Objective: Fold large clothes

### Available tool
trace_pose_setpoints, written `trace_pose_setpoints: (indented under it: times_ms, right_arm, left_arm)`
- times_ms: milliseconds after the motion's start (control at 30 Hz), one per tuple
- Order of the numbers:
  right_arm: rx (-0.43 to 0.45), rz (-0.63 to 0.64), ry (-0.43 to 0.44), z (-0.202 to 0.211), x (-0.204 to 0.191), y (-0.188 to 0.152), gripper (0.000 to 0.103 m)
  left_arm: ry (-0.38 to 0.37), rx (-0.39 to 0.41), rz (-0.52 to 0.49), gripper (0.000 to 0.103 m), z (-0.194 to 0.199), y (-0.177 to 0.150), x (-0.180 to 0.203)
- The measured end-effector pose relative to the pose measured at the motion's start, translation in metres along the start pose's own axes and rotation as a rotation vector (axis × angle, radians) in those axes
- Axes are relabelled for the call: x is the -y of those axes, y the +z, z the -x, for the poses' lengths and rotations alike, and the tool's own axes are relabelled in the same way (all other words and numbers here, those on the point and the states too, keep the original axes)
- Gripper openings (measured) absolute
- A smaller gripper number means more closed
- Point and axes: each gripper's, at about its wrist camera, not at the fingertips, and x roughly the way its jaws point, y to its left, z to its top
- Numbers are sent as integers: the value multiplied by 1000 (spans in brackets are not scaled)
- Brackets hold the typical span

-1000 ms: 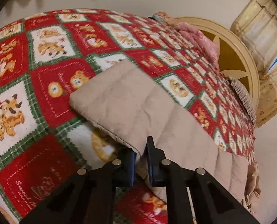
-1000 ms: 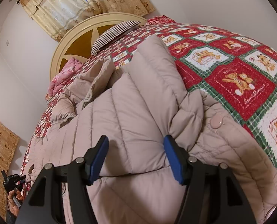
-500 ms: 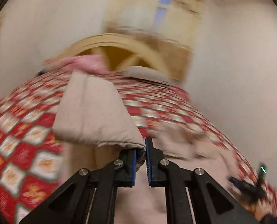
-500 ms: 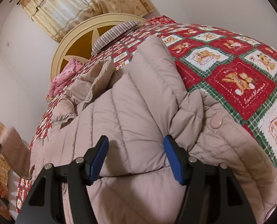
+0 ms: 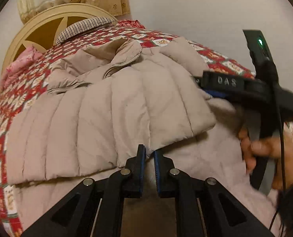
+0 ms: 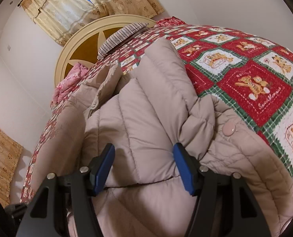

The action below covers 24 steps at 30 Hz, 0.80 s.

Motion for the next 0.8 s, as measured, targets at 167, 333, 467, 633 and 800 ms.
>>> trace_pose_setpoints:
  times_ms: [167,333,467,633,800]
  right_arm:
    - [3,-10,12,0,2,0,64]
    - [31,-161,133,24,13,3,72]
    - [38,-106,179,38,-11,-4,101]
    - [-176,211,51,3,-72,-23,28]
    - [-104,402,-34,13,-119,-11,13]
  left_arm:
    - [-45,-10,79,9,28,-26,-23]
    - [-33,6,204,9,53,-51,-62]
    - [39,53,351,9,63,-64,-112]
    - [66,82,511,9,73,-71,-159]
    - [116,113,544,9,85,-67,-185]
